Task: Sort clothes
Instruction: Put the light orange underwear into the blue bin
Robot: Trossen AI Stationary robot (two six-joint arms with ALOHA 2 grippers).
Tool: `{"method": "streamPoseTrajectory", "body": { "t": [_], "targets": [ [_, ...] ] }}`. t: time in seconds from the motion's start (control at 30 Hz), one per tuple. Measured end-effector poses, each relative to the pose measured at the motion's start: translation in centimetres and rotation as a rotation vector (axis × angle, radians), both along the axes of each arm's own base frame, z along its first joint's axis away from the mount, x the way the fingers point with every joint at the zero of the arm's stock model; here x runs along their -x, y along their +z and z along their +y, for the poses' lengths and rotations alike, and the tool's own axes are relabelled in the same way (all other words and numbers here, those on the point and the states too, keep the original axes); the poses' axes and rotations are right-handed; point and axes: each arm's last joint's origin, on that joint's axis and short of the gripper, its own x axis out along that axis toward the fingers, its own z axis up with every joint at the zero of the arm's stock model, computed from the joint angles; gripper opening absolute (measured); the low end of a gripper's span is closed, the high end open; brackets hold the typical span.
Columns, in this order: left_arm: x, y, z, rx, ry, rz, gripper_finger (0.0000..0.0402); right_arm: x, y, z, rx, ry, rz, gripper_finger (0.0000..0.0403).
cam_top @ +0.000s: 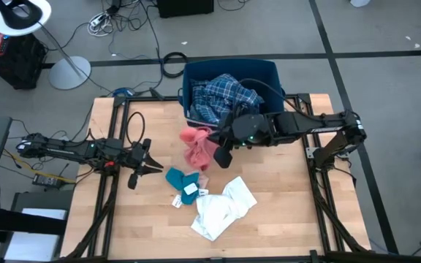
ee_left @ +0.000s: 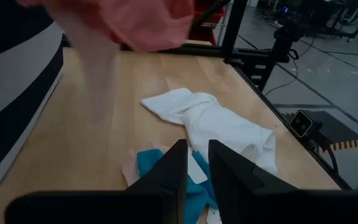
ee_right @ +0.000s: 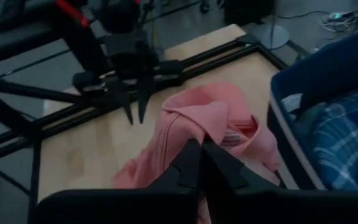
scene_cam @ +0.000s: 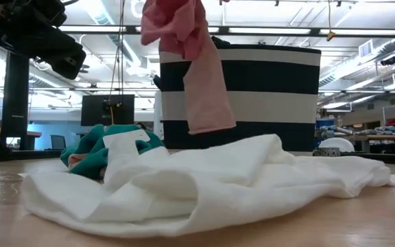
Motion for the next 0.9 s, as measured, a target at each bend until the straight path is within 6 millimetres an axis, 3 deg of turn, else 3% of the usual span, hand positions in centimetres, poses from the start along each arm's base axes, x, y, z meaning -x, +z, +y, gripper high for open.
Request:
{"method": "streamPoseTrajectory", "body": {
  "t": [0.27,0.5,0.63,0.9],
  "targets": [
    [0.0,0.0,0.0,0.005,0.002,0.001,0.0069,0.0,-0.4,0.8,-0.022,0.03,0.012,0.0046],
    [0.0,0.2,0.0,0.008,0.002,-0.019,0.0069,-0.1,-2.0,1.5,-0.043,0.037,0.063,0.0041],
    [0.0,0.2,0.0,0.009,0.002,-0.021,0.0069,-0.2,-4.0,1.8,-0.074,0.017,0.115,0.0035],
    [0.0,0.2,0.0,0.009,0.002,-0.021,0.0069,-0.2,-10.6,2.9,-0.189,-0.028,0.219,0.0068]
  ]
}}
